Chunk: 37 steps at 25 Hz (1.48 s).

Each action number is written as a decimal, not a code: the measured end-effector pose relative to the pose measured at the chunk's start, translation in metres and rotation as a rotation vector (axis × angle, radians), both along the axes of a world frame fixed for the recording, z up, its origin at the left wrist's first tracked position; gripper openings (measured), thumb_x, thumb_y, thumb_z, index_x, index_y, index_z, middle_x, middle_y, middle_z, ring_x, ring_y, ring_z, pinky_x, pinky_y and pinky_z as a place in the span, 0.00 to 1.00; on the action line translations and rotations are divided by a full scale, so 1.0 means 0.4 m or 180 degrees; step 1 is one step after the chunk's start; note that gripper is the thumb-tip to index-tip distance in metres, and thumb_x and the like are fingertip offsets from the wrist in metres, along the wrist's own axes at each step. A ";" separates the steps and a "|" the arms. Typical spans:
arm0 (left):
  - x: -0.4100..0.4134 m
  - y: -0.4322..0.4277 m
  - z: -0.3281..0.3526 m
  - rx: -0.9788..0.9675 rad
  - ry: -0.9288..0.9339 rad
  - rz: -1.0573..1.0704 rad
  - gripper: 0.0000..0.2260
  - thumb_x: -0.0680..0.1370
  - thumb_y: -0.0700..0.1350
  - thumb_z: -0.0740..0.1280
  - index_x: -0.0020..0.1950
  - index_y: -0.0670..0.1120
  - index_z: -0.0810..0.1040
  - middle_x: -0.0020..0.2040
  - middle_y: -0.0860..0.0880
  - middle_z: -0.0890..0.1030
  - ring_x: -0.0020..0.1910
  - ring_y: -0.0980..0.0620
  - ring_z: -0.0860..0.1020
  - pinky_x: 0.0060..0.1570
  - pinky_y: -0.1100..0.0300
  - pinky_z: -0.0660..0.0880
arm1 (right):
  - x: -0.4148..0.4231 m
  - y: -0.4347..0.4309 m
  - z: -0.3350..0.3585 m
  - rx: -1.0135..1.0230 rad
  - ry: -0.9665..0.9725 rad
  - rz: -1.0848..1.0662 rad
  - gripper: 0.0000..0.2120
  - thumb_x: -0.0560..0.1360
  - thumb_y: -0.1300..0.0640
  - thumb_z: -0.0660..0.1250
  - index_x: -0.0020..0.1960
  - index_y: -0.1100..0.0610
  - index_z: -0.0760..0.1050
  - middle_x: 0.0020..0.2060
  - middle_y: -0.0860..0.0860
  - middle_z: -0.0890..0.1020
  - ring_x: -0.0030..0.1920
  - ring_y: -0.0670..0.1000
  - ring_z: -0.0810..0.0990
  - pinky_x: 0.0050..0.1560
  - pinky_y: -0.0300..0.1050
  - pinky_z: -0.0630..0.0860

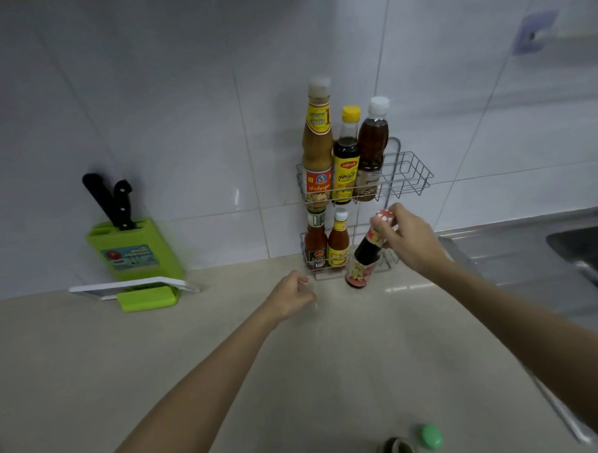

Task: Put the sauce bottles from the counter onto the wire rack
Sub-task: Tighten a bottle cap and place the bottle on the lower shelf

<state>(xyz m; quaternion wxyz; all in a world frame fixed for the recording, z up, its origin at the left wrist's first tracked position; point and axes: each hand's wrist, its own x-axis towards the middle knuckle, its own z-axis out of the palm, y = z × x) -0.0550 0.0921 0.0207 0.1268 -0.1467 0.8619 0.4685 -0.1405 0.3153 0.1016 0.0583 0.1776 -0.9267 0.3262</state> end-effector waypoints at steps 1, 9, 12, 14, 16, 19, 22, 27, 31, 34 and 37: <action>-0.023 -0.002 -0.008 -0.0056 -0.0012 0.0039 0.22 0.75 0.43 0.69 0.67 0.40 0.69 0.64 0.40 0.73 0.62 0.44 0.74 0.60 0.52 0.73 | -0.027 0.011 0.010 0.0030 0.0077 -0.0086 0.17 0.78 0.41 0.56 0.49 0.55 0.70 0.43 0.53 0.80 0.41 0.55 0.80 0.40 0.51 0.76; -0.127 -0.001 -0.074 0.0032 -0.0115 0.0380 0.32 0.77 0.45 0.68 0.76 0.41 0.56 0.75 0.39 0.62 0.72 0.41 0.66 0.70 0.49 0.68 | -0.103 0.022 -0.064 -0.0971 0.0336 -0.1000 0.14 0.80 0.46 0.57 0.53 0.57 0.70 0.45 0.53 0.78 0.45 0.54 0.77 0.44 0.52 0.75; -0.144 0.004 -0.085 0.0264 -0.0195 0.0490 0.35 0.77 0.45 0.67 0.78 0.43 0.52 0.78 0.41 0.59 0.75 0.42 0.63 0.72 0.48 0.65 | -0.116 -0.001 -0.107 -0.1100 0.0287 -0.1000 0.13 0.79 0.49 0.60 0.55 0.57 0.71 0.46 0.51 0.78 0.44 0.51 0.76 0.44 0.48 0.72; -0.155 0.012 -0.084 0.0486 -0.0197 0.0475 0.35 0.77 0.42 0.68 0.78 0.44 0.51 0.78 0.43 0.59 0.75 0.44 0.62 0.68 0.55 0.66 | -0.124 -0.006 -0.130 -0.0977 0.0227 -0.0942 0.12 0.79 0.49 0.61 0.55 0.58 0.71 0.45 0.50 0.78 0.44 0.51 0.76 0.41 0.45 0.69; -0.163 0.025 -0.076 0.0707 -0.0154 0.0405 0.33 0.77 0.38 0.67 0.78 0.45 0.54 0.76 0.45 0.63 0.73 0.47 0.64 0.58 0.60 0.67 | -0.134 -0.018 -0.151 -0.0824 0.0156 -0.0881 0.13 0.78 0.48 0.61 0.53 0.58 0.71 0.44 0.51 0.78 0.43 0.51 0.75 0.37 0.42 0.66; -0.174 0.032 -0.087 0.0827 -0.0064 0.0305 0.33 0.76 0.33 0.66 0.77 0.48 0.56 0.76 0.47 0.64 0.70 0.52 0.65 0.57 0.63 0.66 | -0.151 -0.052 -0.172 -0.0778 -0.0019 -0.0717 0.14 0.77 0.47 0.62 0.53 0.58 0.70 0.45 0.52 0.78 0.43 0.52 0.76 0.39 0.44 0.67; -0.180 0.029 -0.093 0.0869 -0.0018 0.0289 0.33 0.76 0.32 0.66 0.77 0.48 0.56 0.75 0.48 0.65 0.65 0.57 0.65 0.57 0.63 0.65 | -0.166 -0.075 -0.185 -0.0744 -0.0253 -0.0494 0.15 0.77 0.48 0.63 0.54 0.60 0.69 0.42 0.50 0.77 0.41 0.51 0.76 0.32 0.40 0.65; -0.188 0.023 -0.097 0.0857 -0.0058 0.0267 0.34 0.75 0.34 0.66 0.77 0.49 0.56 0.76 0.48 0.64 0.74 0.50 0.63 0.59 0.63 0.63 | -0.222 -0.096 -0.210 -0.0443 -0.0296 -0.0401 0.17 0.78 0.46 0.62 0.51 0.61 0.69 0.41 0.53 0.75 0.40 0.53 0.74 0.31 0.41 0.63; -0.192 0.020 -0.108 0.0806 -0.0030 0.0218 0.35 0.75 0.33 0.66 0.77 0.48 0.55 0.75 0.48 0.65 0.74 0.49 0.63 0.61 0.63 0.63 | -0.247 -0.088 -0.224 -0.0297 -0.0515 -0.0101 0.11 0.78 0.56 0.62 0.52 0.63 0.67 0.43 0.57 0.77 0.43 0.58 0.76 0.37 0.45 0.65; -0.194 0.016 -0.117 0.0765 -0.0032 0.0212 0.35 0.75 0.34 0.66 0.77 0.48 0.55 0.76 0.48 0.65 0.74 0.49 0.63 0.62 0.62 0.63 | -0.260 -0.088 -0.222 -0.0242 -0.0481 -0.0111 0.12 0.78 0.54 0.62 0.52 0.63 0.68 0.46 0.61 0.81 0.43 0.60 0.79 0.38 0.47 0.70; -0.197 0.021 -0.115 0.0742 -0.0011 0.0173 0.36 0.75 0.33 0.66 0.78 0.48 0.54 0.77 0.48 0.63 0.75 0.49 0.61 0.66 0.60 0.62 | -0.267 -0.097 -0.226 -0.0144 -0.0398 -0.0213 0.14 0.78 0.51 0.63 0.52 0.63 0.68 0.45 0.61 0.82 0.44 0.62 0.80 0.38 0.47 0.68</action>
